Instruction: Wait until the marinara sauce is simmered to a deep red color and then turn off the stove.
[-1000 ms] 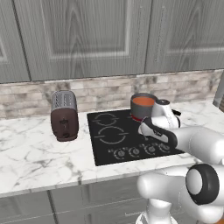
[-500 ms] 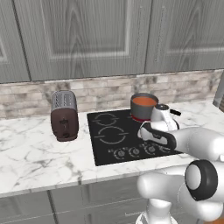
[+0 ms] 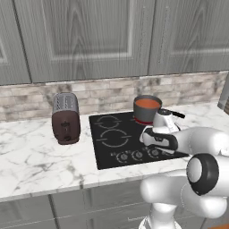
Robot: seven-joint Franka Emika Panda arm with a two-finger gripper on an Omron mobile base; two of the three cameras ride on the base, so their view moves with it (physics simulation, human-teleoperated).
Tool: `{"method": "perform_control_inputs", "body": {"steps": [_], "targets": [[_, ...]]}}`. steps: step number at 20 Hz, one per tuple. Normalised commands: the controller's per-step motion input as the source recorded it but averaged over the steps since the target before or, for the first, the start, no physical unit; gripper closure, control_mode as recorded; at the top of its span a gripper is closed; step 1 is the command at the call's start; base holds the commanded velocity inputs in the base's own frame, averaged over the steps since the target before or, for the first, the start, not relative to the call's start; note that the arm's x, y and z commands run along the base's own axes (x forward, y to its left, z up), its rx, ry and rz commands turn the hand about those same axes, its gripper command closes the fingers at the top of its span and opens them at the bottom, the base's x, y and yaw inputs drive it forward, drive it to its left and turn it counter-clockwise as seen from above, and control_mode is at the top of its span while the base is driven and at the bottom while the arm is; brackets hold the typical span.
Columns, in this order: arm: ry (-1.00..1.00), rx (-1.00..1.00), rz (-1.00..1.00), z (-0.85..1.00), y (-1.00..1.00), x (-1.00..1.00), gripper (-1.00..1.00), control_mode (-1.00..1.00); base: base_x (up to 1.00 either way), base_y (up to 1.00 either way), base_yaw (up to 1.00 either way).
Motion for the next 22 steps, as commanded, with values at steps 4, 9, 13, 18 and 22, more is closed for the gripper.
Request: {"method": "perform_control_inputs", "body": {"steps": [4, 9, 13, 18, 22], "targets": [[0.0, 0.0, 0.01, -0.13, -0.01, 0.2, -1.0, -1.0, 0.0, 0.0, 0.0], [0.0, 0.0, 0.0, -0.15, -0.02, 0.02, -1.0, -1.0, 0.0, 0.0, 0.0], [0.0, 0.0, 0.0, -0.1, -0.03, 0.0, -1.0, -1.0, 0.0, 0.0, 0.0], [-0.01, 0.0, 0.0, -0.04, -0.08, -0.03, -1.0, -1.0, 0.0, 0.0, 0.0], [-0.01, 0.0, 0.0, -0.05, -0.04, -0.01, -1.0, -1.0, 0.0, 0.0, 0.0]]}}
